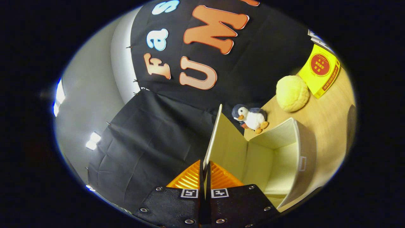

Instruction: Open the storage box then place both shoes into the box .Put the left shoe in first, then the right shoe, with the right side of both shoes facing outward in a uniform manner.

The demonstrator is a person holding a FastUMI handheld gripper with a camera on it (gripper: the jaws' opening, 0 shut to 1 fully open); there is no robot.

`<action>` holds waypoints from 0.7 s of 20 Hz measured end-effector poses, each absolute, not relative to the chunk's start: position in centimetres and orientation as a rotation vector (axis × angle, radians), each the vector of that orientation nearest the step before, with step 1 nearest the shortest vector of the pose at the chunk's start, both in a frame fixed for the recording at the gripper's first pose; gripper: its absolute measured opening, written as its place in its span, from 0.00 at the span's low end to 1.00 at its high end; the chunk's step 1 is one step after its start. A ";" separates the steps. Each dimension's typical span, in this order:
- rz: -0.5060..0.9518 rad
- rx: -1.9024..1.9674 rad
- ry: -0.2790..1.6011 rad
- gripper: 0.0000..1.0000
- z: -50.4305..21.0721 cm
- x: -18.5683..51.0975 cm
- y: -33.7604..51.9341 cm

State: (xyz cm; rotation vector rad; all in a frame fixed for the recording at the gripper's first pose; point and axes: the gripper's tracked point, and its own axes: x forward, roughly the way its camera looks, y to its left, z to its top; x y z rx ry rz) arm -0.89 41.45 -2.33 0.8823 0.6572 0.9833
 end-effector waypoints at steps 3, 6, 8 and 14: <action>1.022 0.849 0.647 0.01 -1.2 -2.1 46.4; 1.037 0.810 0.658 0.01 -1.4 -3.3 50.7; 1.034 0.780 0.673 0.02 -2.1 -3.5 52.9; 1.002 0.709 0.691 0.38 -4.0 -4.0 55.7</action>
